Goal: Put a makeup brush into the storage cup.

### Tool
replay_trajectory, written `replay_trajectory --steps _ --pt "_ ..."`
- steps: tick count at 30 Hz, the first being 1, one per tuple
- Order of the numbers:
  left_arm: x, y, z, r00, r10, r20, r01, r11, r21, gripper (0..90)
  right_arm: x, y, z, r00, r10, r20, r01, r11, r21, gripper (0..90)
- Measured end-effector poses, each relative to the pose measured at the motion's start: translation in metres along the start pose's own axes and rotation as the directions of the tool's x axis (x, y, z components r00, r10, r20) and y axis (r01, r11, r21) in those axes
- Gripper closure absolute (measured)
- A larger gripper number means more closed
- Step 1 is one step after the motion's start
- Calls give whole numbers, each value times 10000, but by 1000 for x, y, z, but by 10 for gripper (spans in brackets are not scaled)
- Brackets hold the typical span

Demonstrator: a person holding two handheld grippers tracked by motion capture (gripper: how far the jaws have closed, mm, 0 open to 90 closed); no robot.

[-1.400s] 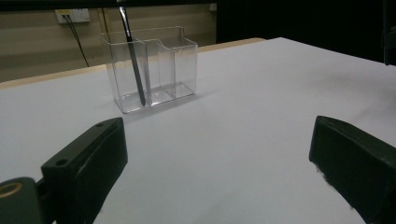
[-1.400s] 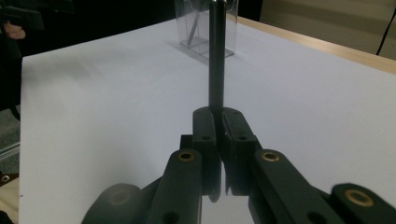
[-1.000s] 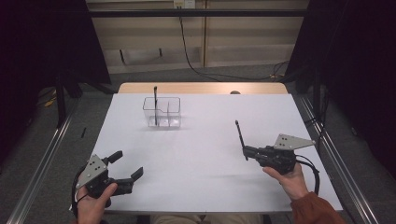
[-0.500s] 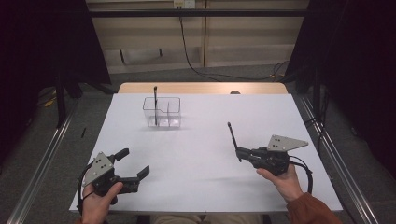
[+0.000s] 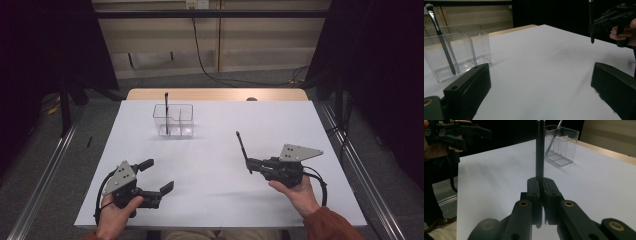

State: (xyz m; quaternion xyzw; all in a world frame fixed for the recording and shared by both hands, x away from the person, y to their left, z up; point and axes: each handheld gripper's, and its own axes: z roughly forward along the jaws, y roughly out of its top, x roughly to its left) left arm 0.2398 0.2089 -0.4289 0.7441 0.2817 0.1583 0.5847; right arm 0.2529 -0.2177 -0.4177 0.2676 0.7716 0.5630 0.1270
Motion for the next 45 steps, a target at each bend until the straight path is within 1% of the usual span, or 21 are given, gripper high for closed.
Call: replay_trajectory --steps 2,3,6,9,13,20,22,25,26,28,30,31,33,36,38,40,42,45 --pt "-2 2 4 9999 118 69 -118 9999 51 28 1 2 2 10000 0 -48 0 10000 -25 849" --pt "-4 3 7 9999 98 108 -98 9999 36 27 2 3 4 9999 -44 -92 44 10000 2 849" --pt "-7 7 14 9993 237 304 -239 9997 58 27 6 5 12 9996 -160 -223 163 9998 131 849" --pt "-12 10 20 9986 271 459 -272 9996 8 27 9 6 19 9991 -226 -369 234 9995 217 849" --pt "-18 13 26 9974 274 670 -270 9996 -67 27 10 9 25 9985 -255 -477 265 9994 203 849" --pt "-23 23 36 9947 348 968 -333 9993 -169 27 13 15 33 9975 -329 -629 339 9993 156 849" --pt "-24 27 41 9933 479 1053 -466 9988 -152 28 13 16 35 9973 -350 -643 361 9992 150 849" --pt "-26 31 49 9913 505 1216 -492 9987 -135 28 11 14 36 9976 -324 -619 330 9994 87 849" --pt "-27 33 52 9901 602 1266 -588 9982 -147 27 10 12 36 9978 -289 -591 294 9995 76 849" --pt "-29 36 57 9893 575 1338 -549 9982 -230 27 9 10 36 9979 -252 -591 258 9996 93 849" --pt "-31 40 63 9871 592 1486 -567 9982 -208 28 10 10 37 9977 -259 -619 264 9996 68 849" --pt "-33 41 66 9864 490 1569 -460 9987 -228 28 11 9 37 9977 -285 -622 288 9996 39 849" --pt "-36 42 71 9842 462 1707 -427 9988 -243 28 13 9 39 9972 -282 -697 286 9996 54 849" --pt "-42 44 78 9807 606 1858 -572 9981 -233 29 14 6 41 9968 -313 -735 327 9993 170 848" --pt "-44 46 81 9814 668 1801 -628 9976 -273 32 16 4 43 9966 -319 -762 339 9991 252 848" --pt "-45 48 84 9804 680 1849 -636 9975 -297 34 17 3 45 9961 -312 -820 336 9991 276 848" --pt "-47 51 86 9794 864 1826 -826 9962 -285 34 18 2 45 9959 -301 -854 328 9990 305 848" --pt "-46 58 90 9800 694 1867 -633 9972 -387 35 18 1 46 9959 -247 -864 275 9992 306 848"
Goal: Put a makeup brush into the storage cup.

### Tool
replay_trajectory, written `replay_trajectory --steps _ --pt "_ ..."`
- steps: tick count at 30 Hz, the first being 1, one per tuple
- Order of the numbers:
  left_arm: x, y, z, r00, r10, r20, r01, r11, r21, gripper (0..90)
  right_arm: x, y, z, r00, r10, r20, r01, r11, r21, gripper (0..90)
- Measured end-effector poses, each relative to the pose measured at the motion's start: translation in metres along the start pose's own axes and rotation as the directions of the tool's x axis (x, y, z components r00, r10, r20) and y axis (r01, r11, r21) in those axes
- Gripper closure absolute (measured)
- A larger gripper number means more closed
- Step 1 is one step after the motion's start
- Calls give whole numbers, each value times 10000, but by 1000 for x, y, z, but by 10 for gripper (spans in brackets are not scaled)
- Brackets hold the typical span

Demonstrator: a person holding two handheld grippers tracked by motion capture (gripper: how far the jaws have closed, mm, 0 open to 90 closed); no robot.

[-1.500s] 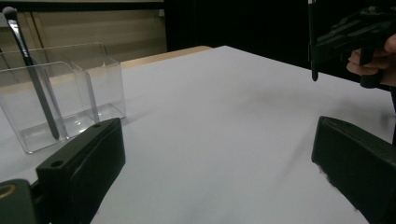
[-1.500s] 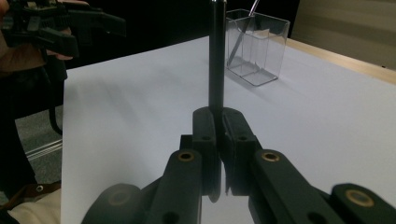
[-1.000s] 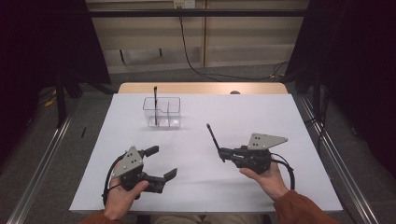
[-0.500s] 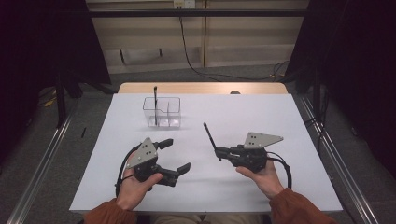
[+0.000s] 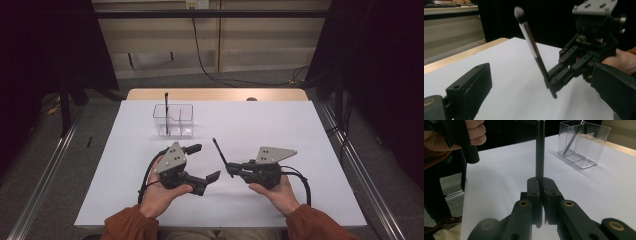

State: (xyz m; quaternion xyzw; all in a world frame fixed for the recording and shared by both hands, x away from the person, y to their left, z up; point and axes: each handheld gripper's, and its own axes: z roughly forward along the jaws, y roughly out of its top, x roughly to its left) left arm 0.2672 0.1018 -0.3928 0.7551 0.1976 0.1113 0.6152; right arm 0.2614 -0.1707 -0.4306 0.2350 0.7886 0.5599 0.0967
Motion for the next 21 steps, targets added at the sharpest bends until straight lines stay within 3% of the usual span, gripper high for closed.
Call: replay_trajectory --steps 9,21 --pt "-2 0 17 10000 40 -66 -40 10000 -67 76 -2 -3 -2 9992 393 11 -393 9988 -307 848" --pt "-3 -2 27 9999 -120 14 120 9998 -155 275 0 -6 1 9990 439 -31 -440 9987 -250 848"
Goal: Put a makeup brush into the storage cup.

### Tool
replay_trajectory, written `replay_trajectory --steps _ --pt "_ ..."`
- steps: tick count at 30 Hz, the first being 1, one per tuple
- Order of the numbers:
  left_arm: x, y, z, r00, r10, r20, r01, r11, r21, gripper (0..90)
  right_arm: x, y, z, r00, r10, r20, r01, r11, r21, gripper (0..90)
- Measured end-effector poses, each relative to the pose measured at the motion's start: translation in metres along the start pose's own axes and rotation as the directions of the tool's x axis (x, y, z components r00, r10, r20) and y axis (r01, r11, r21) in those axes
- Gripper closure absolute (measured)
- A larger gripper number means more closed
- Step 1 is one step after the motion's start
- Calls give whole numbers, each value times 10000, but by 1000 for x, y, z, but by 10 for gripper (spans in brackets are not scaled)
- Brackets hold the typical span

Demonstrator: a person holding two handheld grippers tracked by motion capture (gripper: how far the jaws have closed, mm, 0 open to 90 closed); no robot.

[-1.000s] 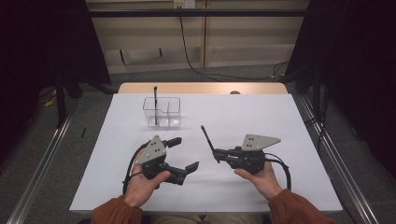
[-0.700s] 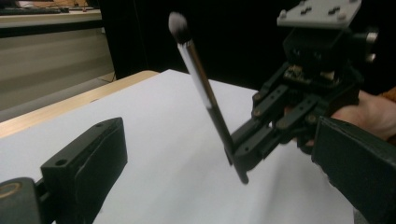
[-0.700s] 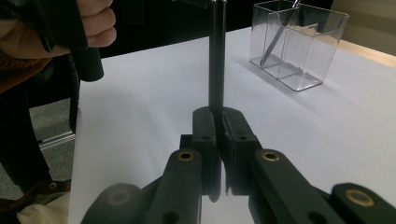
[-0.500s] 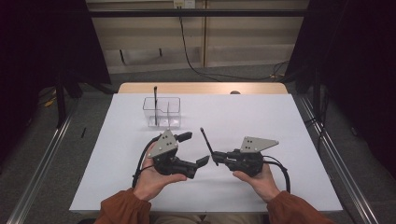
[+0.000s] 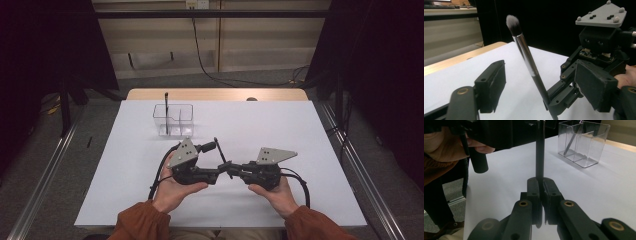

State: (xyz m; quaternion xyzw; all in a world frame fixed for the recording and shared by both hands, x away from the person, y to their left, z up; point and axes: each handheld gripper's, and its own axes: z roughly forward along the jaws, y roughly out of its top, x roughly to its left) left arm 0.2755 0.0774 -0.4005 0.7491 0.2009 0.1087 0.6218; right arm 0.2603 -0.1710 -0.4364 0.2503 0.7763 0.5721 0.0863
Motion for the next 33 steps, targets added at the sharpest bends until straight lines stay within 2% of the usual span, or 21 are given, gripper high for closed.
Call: replay_trajectory --steps 7,10,15,22,25,33 --pt "3 -4 0 9995 -293 83 292 9995 150 440 1 -1 1 10000 -25 -2 25 10000 85 848" --pt "4 -5 0 9986 -509 127 509 9987 -8 539 2 -2 2 10000 -35 -50 36 9999 141 848" --pt "5 -5 -1 9988 -499 -11 499 9986 -152 644 3 -3 4 9999 -61 -107 63 9997 218 848" --pt "8 -6 -5 9966 -824 -80 822 9964 -201 749 3 -5 5 9999 -22 -106 25 9996 292 848" --pt "9 -7 -5 9960 -874 -169 870 9960 -223 756 3 -6 6 9999 22 -136 -17 9995 322 847" --pt "7 -6 -5 9940 -1091 38 1091 9940 -121 799 4 -7 8 9998 16 -178 -9 9992 388 847"
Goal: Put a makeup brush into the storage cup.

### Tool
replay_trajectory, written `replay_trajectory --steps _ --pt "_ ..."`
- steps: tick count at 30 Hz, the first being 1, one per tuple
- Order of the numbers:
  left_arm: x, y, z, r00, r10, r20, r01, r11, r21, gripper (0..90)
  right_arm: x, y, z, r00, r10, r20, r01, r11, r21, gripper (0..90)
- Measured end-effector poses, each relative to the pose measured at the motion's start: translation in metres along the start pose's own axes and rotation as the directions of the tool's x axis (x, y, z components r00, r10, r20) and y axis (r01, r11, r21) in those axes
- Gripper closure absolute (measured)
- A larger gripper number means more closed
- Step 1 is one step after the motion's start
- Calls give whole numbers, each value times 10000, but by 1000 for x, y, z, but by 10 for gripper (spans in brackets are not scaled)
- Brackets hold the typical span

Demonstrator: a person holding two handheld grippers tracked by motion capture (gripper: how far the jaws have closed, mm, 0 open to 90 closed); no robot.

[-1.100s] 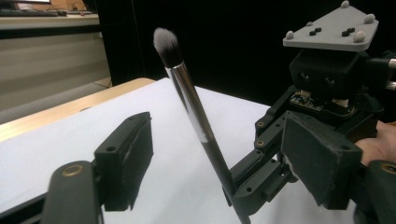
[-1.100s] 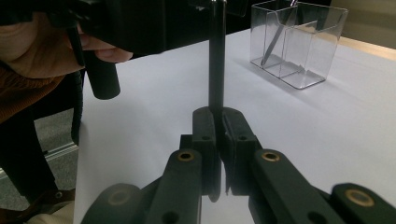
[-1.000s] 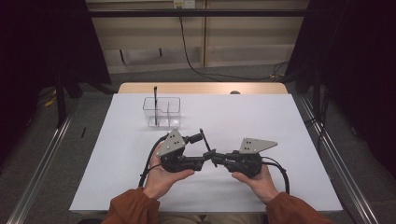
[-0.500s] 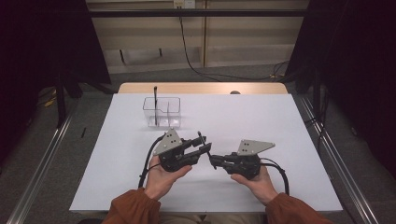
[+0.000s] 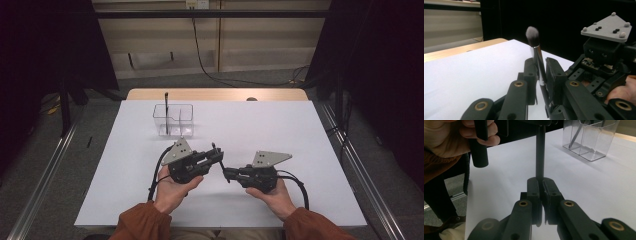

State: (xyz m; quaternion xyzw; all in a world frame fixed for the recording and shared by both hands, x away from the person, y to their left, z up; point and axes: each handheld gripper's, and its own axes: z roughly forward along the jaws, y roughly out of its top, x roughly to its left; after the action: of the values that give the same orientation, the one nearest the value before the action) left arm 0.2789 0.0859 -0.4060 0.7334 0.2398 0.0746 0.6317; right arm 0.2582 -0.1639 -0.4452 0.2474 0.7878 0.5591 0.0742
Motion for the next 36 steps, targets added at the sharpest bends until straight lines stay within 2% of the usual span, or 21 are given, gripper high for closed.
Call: replay_trajectory --steps 6,9,13,22,32,36 --pt "0 1 0 9998 -120 172 117 9998 128 811 1 -1 1 10000 10 -32 -10 10000 -31 846" --pt "-2 2 0 9999 10 150 -12 9999 126 816 2 -1 2 10000 -21 -29 21 10000 -49 845" --pt "-4 3 1 9993 -38 368 30 9998 208 828 2 -1 3 10000 -51 -52 51 10000 -44 842" --pt "-9 3 4 9971 325 685 -348 9988 330 838 4 0 2 9998 -88 -150 85 9998 -161 828" --pt "-9 4 5 9972 303 690 -326 9989 328 838 3 0 1 9996 83 -274 -90 9995 -286 750" --pt "-8 4 4 9975 262 658 -282 9992 298 838 2 1 1 9995 208 -232 -216 9992 -341 647"
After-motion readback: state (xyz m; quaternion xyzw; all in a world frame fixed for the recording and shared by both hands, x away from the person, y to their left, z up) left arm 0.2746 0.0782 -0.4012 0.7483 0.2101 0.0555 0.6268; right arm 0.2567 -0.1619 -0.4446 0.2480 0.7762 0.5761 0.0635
